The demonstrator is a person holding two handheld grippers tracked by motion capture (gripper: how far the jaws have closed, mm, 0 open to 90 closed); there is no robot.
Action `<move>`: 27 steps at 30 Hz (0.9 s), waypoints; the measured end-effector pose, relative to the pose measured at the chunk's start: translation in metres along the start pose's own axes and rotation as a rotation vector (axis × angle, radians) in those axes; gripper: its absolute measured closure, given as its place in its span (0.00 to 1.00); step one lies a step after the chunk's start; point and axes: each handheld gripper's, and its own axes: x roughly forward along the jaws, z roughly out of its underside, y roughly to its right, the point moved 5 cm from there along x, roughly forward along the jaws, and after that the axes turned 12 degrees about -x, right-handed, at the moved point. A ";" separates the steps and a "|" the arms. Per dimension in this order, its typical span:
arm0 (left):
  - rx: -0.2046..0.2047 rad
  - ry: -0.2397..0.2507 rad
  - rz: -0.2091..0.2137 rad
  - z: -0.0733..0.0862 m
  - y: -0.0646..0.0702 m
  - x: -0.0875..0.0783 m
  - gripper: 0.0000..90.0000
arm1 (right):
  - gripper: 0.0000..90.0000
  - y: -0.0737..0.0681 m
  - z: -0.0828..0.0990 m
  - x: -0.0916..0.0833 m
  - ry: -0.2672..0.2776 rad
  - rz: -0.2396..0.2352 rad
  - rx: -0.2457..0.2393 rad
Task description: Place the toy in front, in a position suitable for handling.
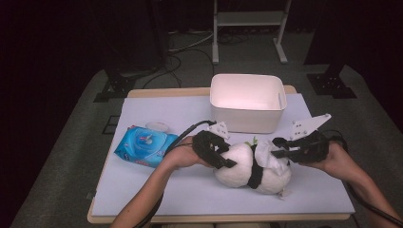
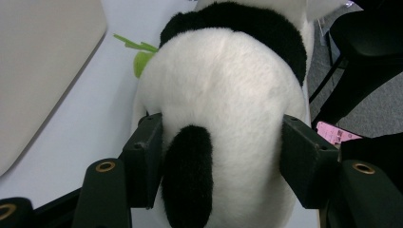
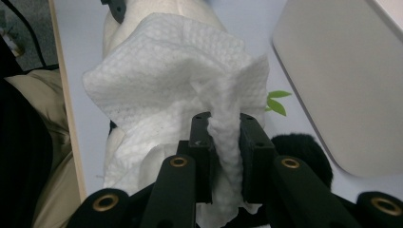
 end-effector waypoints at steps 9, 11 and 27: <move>0.007 -0.013 -0.024 -0.002 0.002 0.001 0.42 | 0.86 0.000 -0.008 0.009 0.006 -0.013 -0.013; 0.012 -0.017 -0.029 -0.003 0.003 0.001 0.42 | 0.86 0.001 -0.012 0.014 0.007 -0.019 -0.020; -0.003 -0.011 -0.008 0.000 -0.001 -0.001 0.42 | 0.86 -0.001 -0.020 0.016 -0.007 -0.038 -0.054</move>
